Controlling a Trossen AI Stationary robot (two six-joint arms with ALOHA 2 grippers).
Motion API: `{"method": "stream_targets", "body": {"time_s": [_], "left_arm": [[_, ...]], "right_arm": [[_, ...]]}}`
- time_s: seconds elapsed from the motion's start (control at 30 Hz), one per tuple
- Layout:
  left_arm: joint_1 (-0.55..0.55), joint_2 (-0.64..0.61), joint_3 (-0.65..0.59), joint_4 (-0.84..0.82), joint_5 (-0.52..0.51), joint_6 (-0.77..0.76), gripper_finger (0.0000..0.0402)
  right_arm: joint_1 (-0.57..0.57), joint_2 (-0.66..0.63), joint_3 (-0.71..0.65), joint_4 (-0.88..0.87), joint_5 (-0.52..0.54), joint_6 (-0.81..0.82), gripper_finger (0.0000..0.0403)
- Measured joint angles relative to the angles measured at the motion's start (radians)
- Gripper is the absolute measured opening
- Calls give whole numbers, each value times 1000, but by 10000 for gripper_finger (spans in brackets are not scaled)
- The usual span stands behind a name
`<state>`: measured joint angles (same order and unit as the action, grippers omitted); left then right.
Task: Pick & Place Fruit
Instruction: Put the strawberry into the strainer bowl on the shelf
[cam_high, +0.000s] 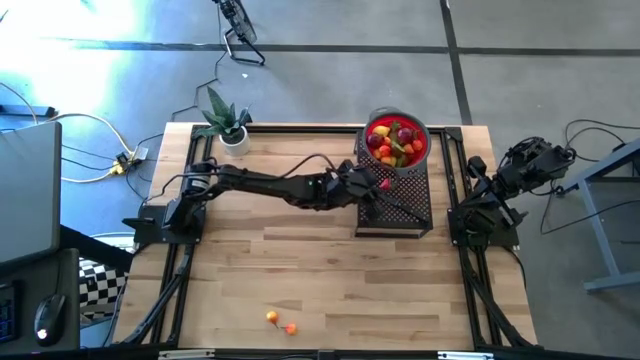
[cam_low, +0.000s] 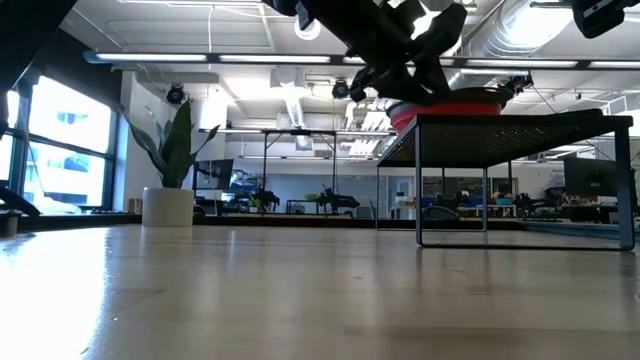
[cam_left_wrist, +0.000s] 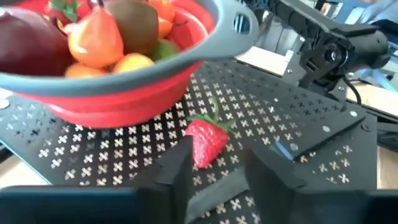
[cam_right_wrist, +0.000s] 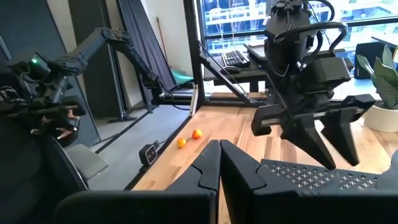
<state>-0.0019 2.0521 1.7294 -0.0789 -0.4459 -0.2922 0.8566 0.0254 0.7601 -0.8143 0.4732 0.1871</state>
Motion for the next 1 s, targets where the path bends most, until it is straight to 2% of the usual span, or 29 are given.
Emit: {"method": "stream_targets", "body": {"time_s": [0.23,0.4,0.6,0.83,1.0], "left_arm": [[2,0,0,7,27,34,250],[2,0,-1,4,71,34,297],[7,32,-1,69,68,-45,302],[9,119,0,204,45,-45,294],[9,138,1,220,-1,-5,294]], "right_arm": [[0,0,0,0,0,2,3],[0,0,0,0,0,0,3],[0,0,0,-1,0,-7,3],[0,0,-1,-13,0,-8,3],[0,0,-1,-27,0,-8,3]]}}
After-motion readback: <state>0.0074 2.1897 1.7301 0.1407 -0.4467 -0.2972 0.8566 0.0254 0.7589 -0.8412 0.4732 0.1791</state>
